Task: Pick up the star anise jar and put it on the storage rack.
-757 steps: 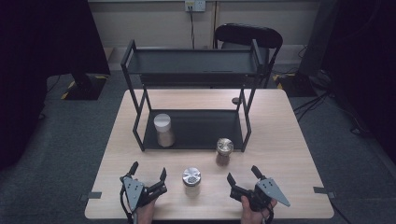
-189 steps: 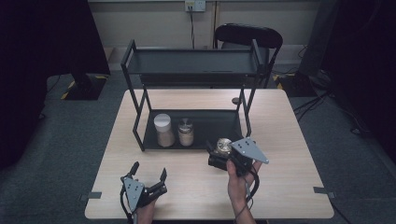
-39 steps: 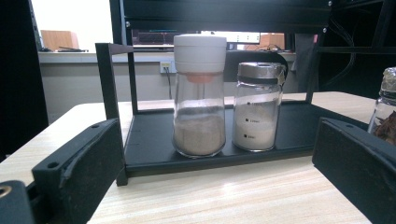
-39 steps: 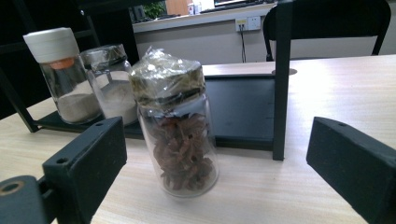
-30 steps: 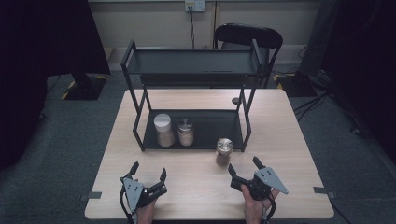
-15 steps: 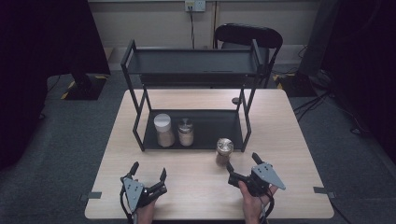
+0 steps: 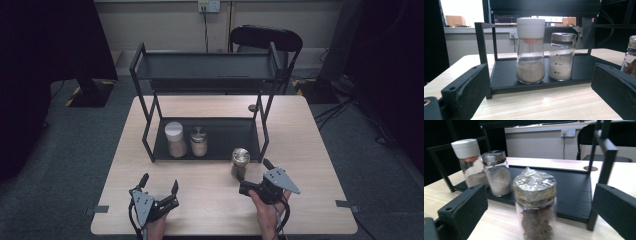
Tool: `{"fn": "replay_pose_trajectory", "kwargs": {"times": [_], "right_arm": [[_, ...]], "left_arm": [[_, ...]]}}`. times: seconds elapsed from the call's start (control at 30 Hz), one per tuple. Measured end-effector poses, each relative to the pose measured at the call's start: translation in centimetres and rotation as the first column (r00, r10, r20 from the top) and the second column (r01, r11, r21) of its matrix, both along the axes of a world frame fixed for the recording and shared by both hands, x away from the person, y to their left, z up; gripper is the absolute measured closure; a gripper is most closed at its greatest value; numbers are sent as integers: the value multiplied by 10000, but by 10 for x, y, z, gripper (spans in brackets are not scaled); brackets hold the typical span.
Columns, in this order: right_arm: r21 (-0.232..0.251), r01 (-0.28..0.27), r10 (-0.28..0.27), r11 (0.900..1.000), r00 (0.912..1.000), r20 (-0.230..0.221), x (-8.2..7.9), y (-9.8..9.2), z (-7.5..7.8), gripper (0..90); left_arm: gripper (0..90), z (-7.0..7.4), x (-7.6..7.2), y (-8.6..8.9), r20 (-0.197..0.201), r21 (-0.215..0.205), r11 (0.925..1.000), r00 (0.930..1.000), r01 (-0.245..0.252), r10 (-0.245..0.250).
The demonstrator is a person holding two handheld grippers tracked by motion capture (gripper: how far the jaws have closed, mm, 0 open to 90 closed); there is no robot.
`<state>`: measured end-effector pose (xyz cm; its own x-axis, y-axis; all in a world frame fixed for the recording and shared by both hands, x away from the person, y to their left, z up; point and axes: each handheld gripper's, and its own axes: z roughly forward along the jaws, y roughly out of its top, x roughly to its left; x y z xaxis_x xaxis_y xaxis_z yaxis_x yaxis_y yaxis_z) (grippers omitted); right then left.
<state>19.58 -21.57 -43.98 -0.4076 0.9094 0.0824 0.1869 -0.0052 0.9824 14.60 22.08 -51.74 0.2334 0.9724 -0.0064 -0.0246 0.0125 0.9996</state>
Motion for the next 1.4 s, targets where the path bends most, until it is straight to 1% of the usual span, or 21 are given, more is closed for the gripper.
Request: {"fn": "replay_pose_trajectory", "kwargs": {"times": [0.23,0.3,0.47,0.53,0.7,0.77,0.87,1.0,1.13,1.4], "right_arm": [[-76,-158,157,9998,9998,-152,8,3,6,30],[-69,-194,193,9998,9998,-106,11,4,5,39],[-116,-256,254,9996,9995,-191,18,8,6,39],[-262,-283,276,9993,9993,-258,21,10,6,38],[-683,-619,597,9957,9977,-327,27,15,8,35],[-609,-675,656,9959,9973,-332,28,16,7,46],[-494,-620,603,9969,9976,-337,30,18,6,64],[-464,-548,530,9974,9978,-400,34,19,6,81],[-430,-493,468,9979,9973,-571,39,20,4,87],[-364,-377,343,9986,9952,-918,46,21,-5,110]], "left_arm": [[15,0,0,0,0,-2,10000,10000,4,-4],[15,0,0,0,1,-2,10000,10000,6,-6],[15,0,0,0,9,0,10000,10000,5,-5],[15,0,0,0,24,-9,10000,10000,2,-2],[15,-1,-1,0,50,-29,10000,10000,2,-1],[15,-1,-1,0,66,-40,10000,10000,-1,1],[15,-1,-1,0,75,-33,10000,10000,-3,3],[15,-1,-1,0,84,-39,10000,10000,-3,3],[15,-2,-1,0,98,-43,10000,10000,-8,8],[15,-2,-1,0,109,-45,10000,9999,-9,10]]}}
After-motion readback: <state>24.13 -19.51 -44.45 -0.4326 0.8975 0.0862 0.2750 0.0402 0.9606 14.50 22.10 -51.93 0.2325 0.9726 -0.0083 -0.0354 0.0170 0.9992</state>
